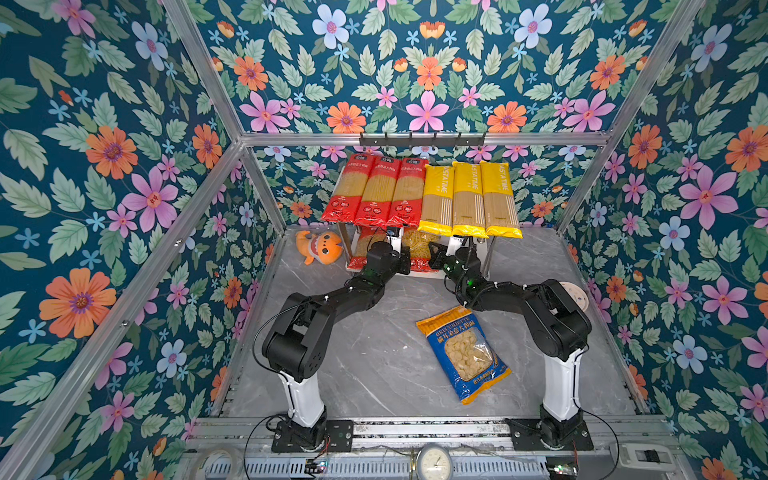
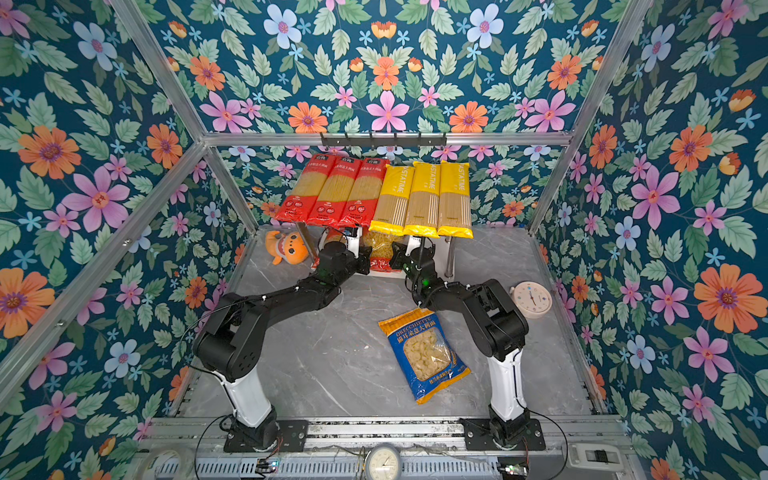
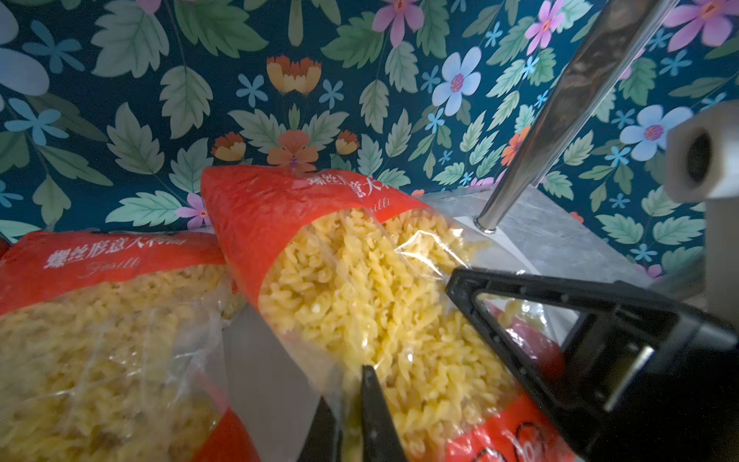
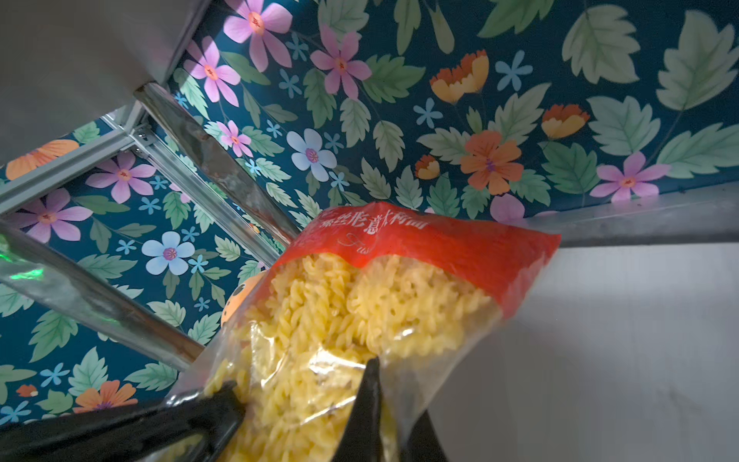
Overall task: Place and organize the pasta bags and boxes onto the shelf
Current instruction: 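Carry the red bag with both grippers onto the lower shelf, then release the bag beside the other red bag and draw both grippers back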
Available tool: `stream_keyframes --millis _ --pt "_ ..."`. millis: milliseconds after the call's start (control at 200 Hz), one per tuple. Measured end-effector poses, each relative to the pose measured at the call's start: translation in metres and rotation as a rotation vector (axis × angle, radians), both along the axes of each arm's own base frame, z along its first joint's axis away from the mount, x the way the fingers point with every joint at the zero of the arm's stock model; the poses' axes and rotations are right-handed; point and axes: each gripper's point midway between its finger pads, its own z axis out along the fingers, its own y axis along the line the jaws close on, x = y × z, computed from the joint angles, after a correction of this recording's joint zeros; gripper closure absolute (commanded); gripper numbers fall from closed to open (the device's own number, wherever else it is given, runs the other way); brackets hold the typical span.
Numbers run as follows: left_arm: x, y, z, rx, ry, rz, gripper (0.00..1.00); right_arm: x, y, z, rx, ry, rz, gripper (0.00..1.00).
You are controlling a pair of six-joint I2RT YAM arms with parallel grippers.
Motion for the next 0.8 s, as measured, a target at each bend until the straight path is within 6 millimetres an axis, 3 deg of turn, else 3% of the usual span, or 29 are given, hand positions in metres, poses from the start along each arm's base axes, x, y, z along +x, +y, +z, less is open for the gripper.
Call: stream_keyframes --millis 145,315,520,670,800 --pt "0.003 0.009 -0.025 0.03 0.054 0.017 0.99 -0.001 0.004 -0.02 0.018 0.069 0.016 1.0" --pt "0.006 0.017 -0.031 0.046 0.067 0.046 0.95 0.003 0.012 -0.025 0.047 0.102 0.029 1.0" --pt "0.009 0.036 -0.031 0.051 0.075 0.079 0.78 0.009 0.028 -0.03 0.081 0.133 0.064 1.0" --pt "0.011 0.038 -0.022 0.035 0.083 0.088 0.62 0.015 0.023 -0.029 0.081 0.142 0.039 1.0" --pt "-0.004 0.044 -0.016 -0.005 0.106 0.097 0.53 0.018 0.017 -0.032 0.075 0.155 0.027 0.97"
